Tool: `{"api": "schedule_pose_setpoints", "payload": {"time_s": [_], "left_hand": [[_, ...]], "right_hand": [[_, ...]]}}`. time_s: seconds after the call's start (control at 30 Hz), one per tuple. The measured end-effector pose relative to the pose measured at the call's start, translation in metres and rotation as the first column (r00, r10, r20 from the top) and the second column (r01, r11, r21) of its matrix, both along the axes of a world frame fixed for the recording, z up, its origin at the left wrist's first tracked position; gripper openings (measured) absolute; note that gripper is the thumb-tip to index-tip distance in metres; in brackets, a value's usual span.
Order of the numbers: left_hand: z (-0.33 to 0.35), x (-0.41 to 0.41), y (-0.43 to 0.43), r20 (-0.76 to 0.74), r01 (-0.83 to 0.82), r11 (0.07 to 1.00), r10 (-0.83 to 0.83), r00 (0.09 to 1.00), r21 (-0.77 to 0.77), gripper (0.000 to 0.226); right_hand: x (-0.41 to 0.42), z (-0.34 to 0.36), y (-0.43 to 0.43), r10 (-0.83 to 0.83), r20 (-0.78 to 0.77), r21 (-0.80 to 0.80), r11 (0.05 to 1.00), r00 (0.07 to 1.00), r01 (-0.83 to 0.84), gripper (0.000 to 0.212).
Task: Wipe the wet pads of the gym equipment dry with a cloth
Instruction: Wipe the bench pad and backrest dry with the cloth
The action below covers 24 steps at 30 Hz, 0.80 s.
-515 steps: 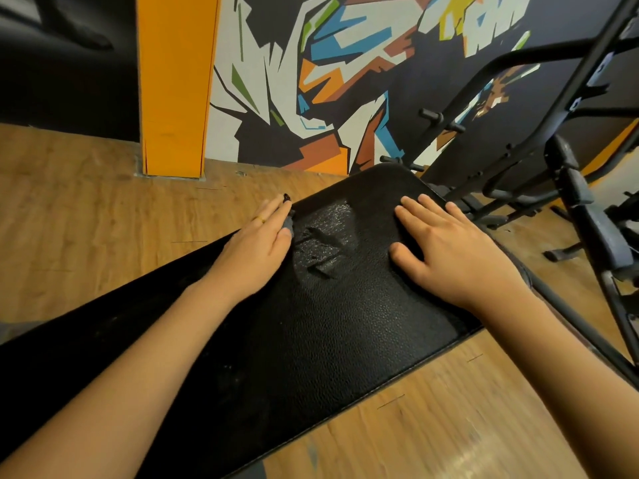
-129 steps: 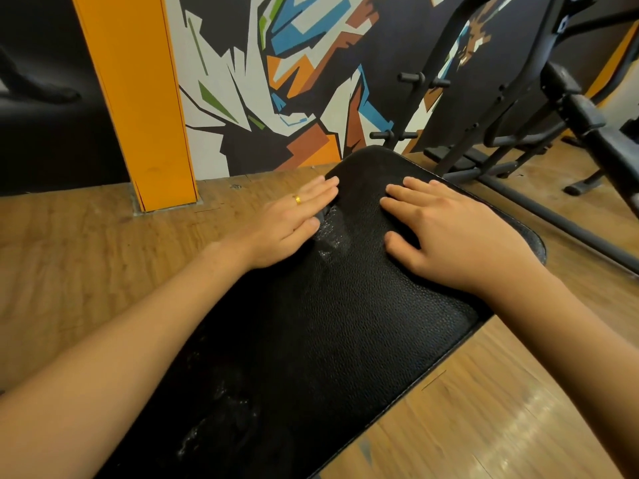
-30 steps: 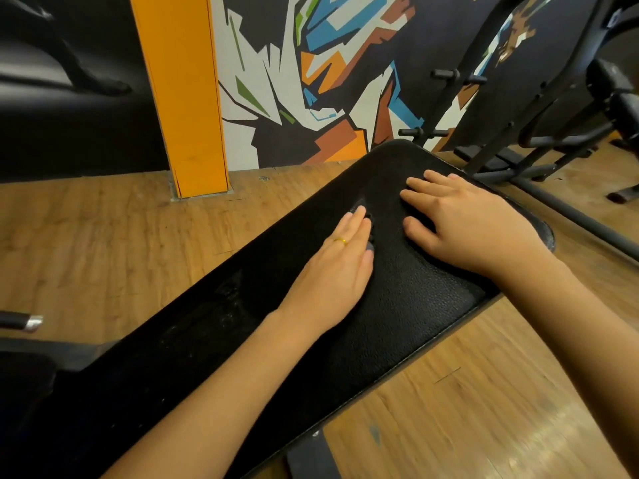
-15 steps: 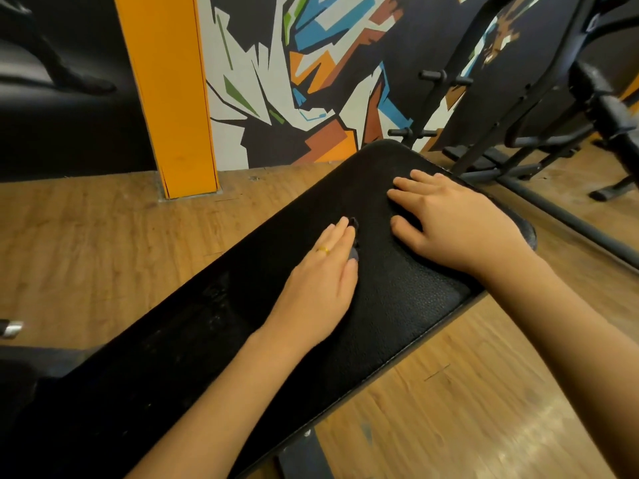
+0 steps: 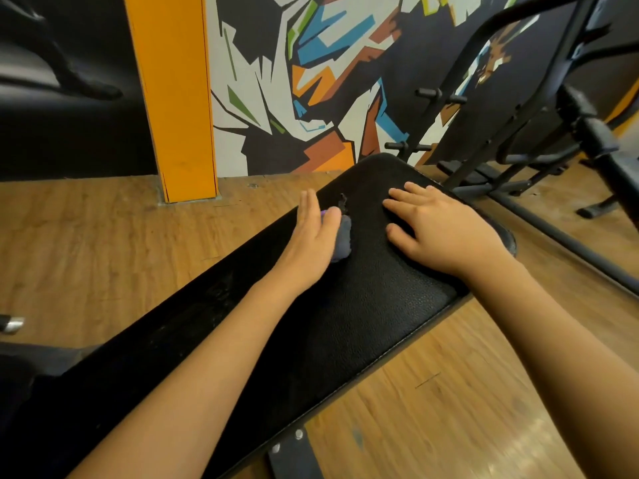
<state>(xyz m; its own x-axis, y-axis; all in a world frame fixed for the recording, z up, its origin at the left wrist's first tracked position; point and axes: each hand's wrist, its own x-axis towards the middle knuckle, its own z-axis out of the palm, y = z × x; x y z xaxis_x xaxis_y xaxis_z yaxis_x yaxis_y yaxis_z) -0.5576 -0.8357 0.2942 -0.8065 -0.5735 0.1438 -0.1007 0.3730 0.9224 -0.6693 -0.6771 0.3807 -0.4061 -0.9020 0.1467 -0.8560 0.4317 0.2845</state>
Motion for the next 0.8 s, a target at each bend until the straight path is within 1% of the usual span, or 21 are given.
{"api": "schedule_pose_setpoints", "payload": {"time_s": [0.03, 0.07, 0.1, 0.17, 0.2, 0.27, 0.33, 0.43, 0.5, 0.57, 0.63, 0.7, 0.73, 0.8], "left_hand": [[-0.005, 0.008, -0.004, 0.009, -0.076, 0.996, 0.075, 0.997, 0.053, 0.068], [-0.012, 0.016, -0.008, 0.047, -0.148, 0.987, 0.145, 0.988, 0.057, 0.066], [-0.023, 0.026, -0.010, 0.106, -0.183, 0.983, 0.181, 0.978, 0.014, 0.064], [-0.050, 0.044, -0.010, 0.216, -0.130, 0.978, 0.164, 0.962, -0.163, 0.060], [-0.063, 0.049, -0.009, 0.232, -0.101, 0.964, 0.160, 0.959, -0.247, 0.060], [-0.078, 0.052, -0.007, 0.197, -0.114, 0.941, 0.184, 0.963, -0.319, 0.059], [-0.077, 0.053, -0.005, 0.163, -0.146, 0.937, 0.206, 0.965, -0.319, 0.057], [-0.077, 0.054, -0.005, 0.138, -0.178, 0.936, 0.229, 0.964, -0.305, 0.056], [-0.078, 0.054, -0.007, 0.143, -0.177, 0.938, 0.227, 0.963, -0.297, 0.055], [-0.079, 0.054, -0.007, 0.140, -0.176, 0.939, 0.225, 0.964, -0.297, 0.055], [-0.079, 0.053, -0.007, 0.136, -0.189, 0.935, 0.238, 0.962, -0.301, 0.055], [-0.079, 0.052, -0.007, 0.140, -0.201, 0.931, 0.253, 0.957, -0.305, 0.056], [-0.079, 0.053, -0.006, 0.143, -0.205, 0.930, 0.257, 0.956, -0.304, 0.056], [-0.080, 0.052, -0.006, 0.149, -0.204, 0.930, 0.258, 0.955, -0.304, 0.057]], "right_hand": [[0.000, 0.000, 0.000, -0.002, -0.004, 0.001, 1.000, 1.000, 0.002, 0.051], [0.001, 0.001, 0.002, 0.000, -0.018, -0.022, 1.000, 1.000, -0.001, 0.049], [0.005, 0.001, 0.004, -0.007, -0.020, -0.079, 0.997, 1.000, 0.005, 0.047], [0.024, -0.003, 0.003, -0.027, 0.046, -0.228, 0.973, 0.999, 0.036, 0.045], [0.036, -0.007, -0.002, -0.023, 0.074, -0.255, 0.966, 0.997, 0.041, 0.046], [0.059, -0.021, -0.024, -0.012, 0.089, -0.222, 0.974, 0.996, 0.032, 0.049], [0.072, -0.041, -0.054, -0.029, 0.129, -0.194, 0.980, 0.991, 0.054, 0.049], [0.071, -0.064, -0.092, -0.141, 0.134, -0.178, 0.970, 0.981, 0.164, 0.056], [0.065, -0.071, -0.108, -0.215, 0.098, -0.156, 0.961, 0.972, 0.228, 0.061], [0.059, -0.069, -0.117, -0.242, 0.030, -0.097, 0.965, 0.970, 0.244, 0.065], [0.053, -0.062, -0.121, -0.199, -0.009, -0.023, 0.980, 0.980, 0.199, 0.071], [0.050, -0.053, -0.114, -0.141, 0.026, 0.048, 0.989, 0.990, 0.140, 0.075], [0.050, -0.050, -0.105, -0.113, 0.041, 0.062, 0.992, 0.993, 0.110, 0.072], [0.050, -0.047, -0.076, -0.067, 0.022, 0.064, 0.996, 0.997, 0.066, 0.063]]}}
